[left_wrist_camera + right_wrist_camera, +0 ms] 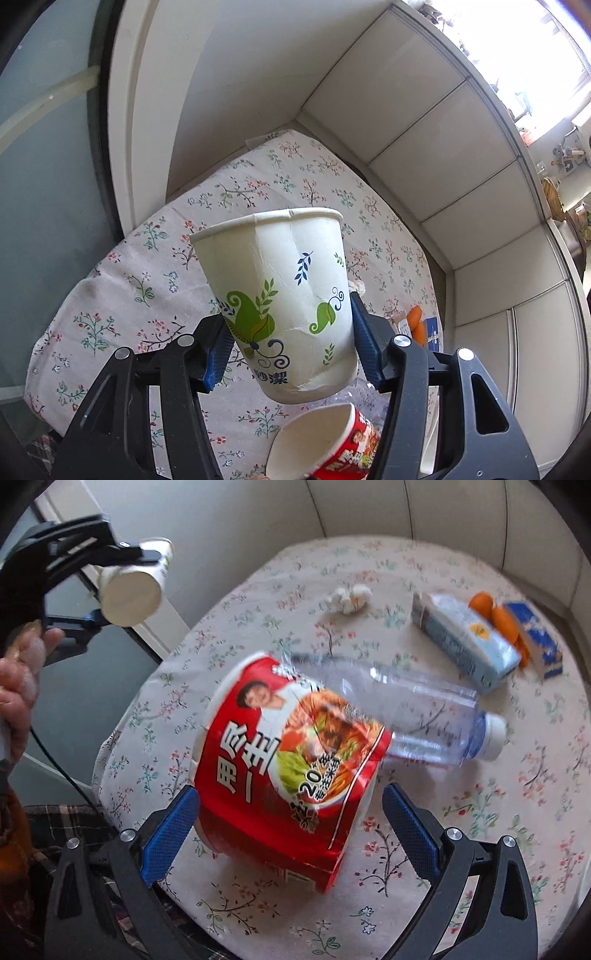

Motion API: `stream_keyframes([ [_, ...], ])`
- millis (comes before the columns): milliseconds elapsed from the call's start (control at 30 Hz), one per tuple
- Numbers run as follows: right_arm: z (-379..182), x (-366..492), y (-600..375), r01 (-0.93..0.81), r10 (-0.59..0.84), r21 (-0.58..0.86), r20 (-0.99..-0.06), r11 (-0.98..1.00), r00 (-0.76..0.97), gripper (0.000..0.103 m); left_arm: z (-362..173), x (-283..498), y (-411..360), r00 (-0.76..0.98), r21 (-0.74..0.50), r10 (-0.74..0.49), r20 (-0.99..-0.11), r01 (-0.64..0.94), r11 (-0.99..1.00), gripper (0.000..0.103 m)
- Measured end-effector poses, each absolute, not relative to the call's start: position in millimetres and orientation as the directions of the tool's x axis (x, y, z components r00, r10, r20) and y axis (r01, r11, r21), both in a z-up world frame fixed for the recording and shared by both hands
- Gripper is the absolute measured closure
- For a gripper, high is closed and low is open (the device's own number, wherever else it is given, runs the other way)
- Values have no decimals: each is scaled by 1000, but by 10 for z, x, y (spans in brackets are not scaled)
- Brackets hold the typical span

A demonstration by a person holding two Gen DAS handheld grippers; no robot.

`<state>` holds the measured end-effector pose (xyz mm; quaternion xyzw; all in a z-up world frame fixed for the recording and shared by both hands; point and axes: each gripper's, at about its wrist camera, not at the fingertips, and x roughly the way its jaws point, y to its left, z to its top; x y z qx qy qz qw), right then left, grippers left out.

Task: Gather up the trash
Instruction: 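Carry the red noodle cup to the bin with the right gripper while the left gripper holds the paper cup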

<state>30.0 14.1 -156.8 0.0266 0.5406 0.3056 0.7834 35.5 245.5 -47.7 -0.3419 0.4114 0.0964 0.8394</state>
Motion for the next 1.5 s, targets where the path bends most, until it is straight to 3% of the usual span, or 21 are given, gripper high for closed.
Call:
stream_keyframes([
  [233, -1650, 235, 322, -498, 551, 401, -811, 769, 197, 9, -532, 394, 2424, 628, -498, -146, -764, -432, 752, 48],
  [400, -1613, 235, 209, -497, 593, 442, -781, 747, 196, 18, -525, 368, 2474, 635, -504, -137, -761, -444, 741, 48],
  [767, -1350, 333, -59, -504, 617, 434, -735, 747, 281, 19, -465, 394, 2308, 642, -477, -121, -757, -417, 774, 48],
  [1167, -917, 363, -535, -466, 582, 373, -662, 802, 473, 19, -246, 474, 1927, 691, -450, -116, -714, -326, 831, 48],
  [1500, -449, 243, -1202, -383, 451, 241, -547, 891, 705, 19, -90, 605, 1350, 721, -424, -155, -675, -207, 882, 48],
])
